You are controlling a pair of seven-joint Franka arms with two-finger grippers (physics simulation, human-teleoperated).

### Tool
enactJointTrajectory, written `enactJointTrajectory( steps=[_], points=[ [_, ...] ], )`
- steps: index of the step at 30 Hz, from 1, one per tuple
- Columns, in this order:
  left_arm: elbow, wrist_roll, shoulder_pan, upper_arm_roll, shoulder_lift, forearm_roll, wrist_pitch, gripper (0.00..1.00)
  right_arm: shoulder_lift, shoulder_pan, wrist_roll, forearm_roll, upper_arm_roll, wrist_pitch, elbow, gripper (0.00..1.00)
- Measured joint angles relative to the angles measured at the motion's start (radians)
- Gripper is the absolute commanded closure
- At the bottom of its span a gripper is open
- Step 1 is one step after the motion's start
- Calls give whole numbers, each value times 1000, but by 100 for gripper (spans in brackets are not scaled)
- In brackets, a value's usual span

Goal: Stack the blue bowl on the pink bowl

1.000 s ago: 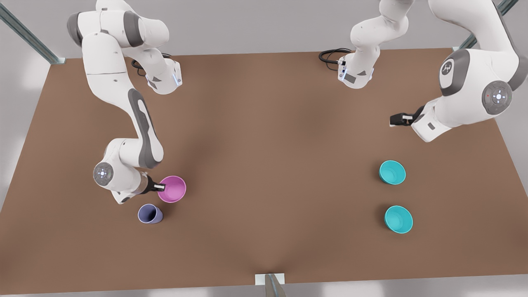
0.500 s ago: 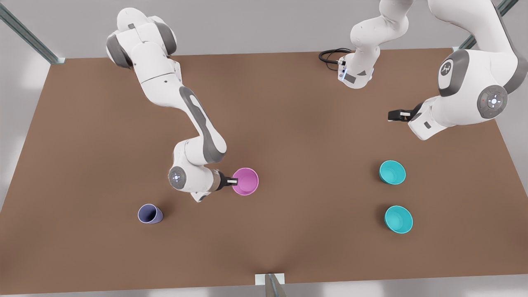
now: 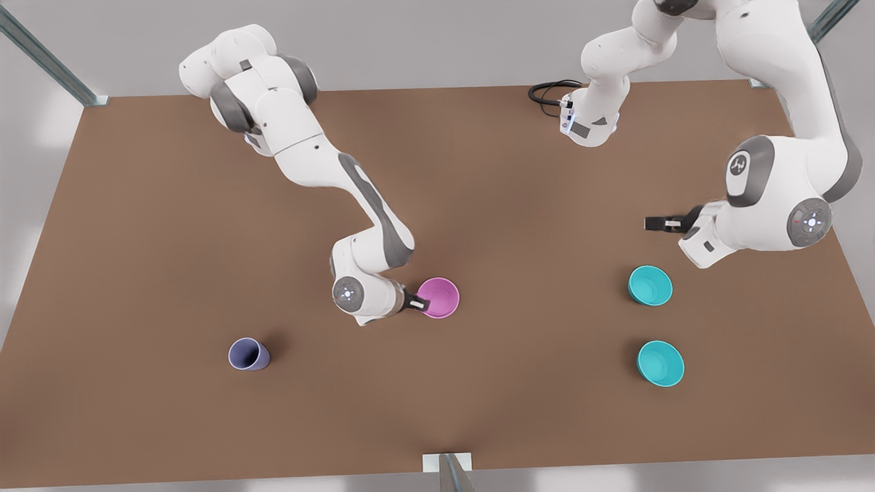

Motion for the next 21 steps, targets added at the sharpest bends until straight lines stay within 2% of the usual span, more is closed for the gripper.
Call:
enactJointTrajectory(
  steps=[3,7,9,12,15,16,17,18,19,20,21],
  points=[
    [-49,8,-27,141,156,8,168,0,-60,-171,41,-4,0,-106,28,0],
    [-53,54,-18,224,312,-13,406,0,-75,-480,35,-104,-1,-443,194,0],
    [-64,85,-6,239,348,-17,492,0,-144,-523,-8,-252,-11,-591,240,0],
    [-116,131,-5,243,359,-19,577,0,-336,-536,-75,-386,-14,-775,253,0],
    [-151,177,-4,245,363,-20,628,3,-547,-539,-141,-479,-2,-875,190,0],
    [-164,191,-5,245,364,-20,641,8,-589,-541,-161,-499,7,-891,159,0],
    [-173,204,-5,245,365,-20,651,20,-633,-541,-180,-515,19,-895,115,0],
    [-177,216,-5,245,366,-21,660,51,-666,-541,-199,-531,31,-888,71,0],
    [-183,227,-4,245,367,-21,667,73,-700,-540,-216,-545,37,-875,22,0],
    [-188,238,-5,245,367,-22,672,79,-727,-542,-233,-555,40,-858,-21,0],
    [-191,248,-8,246,366,-24,675,79,-761,-546,-248,-563,42,-839,-73,0]
  ],
)
